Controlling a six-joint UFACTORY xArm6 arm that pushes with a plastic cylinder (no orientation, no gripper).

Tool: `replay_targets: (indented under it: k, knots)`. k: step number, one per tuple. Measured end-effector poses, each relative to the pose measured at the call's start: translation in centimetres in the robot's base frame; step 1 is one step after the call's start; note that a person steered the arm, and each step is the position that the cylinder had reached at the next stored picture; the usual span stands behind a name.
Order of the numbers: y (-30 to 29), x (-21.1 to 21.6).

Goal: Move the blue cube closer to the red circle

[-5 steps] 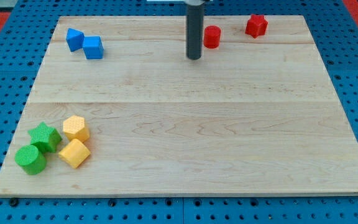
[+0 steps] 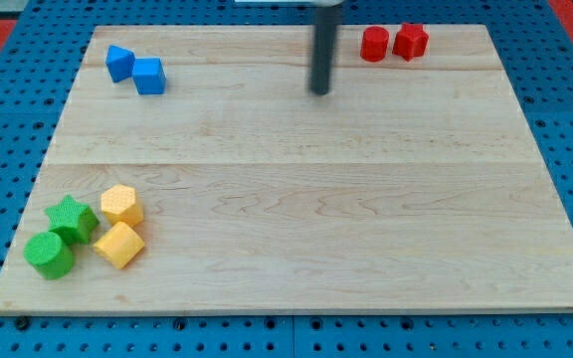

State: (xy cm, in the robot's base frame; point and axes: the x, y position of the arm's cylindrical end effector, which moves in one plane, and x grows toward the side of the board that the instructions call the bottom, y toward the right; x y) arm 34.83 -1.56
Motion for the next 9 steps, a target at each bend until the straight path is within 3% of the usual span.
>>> replay_targets:
  k: [1,2,3,4,5,6,7,8,9]
  knots:
    - [-14.0,2.6]
    - [-24.8,-0.4]
    - [-21.5,-3.8]
    - [-10.3,-4.0]
    - [-3.7,-4.5]
    - [-13.8,-1.3]
    - [-15.5,-5.1]
    - [-5.6,-10.0]
    - [5.0,-9.8]
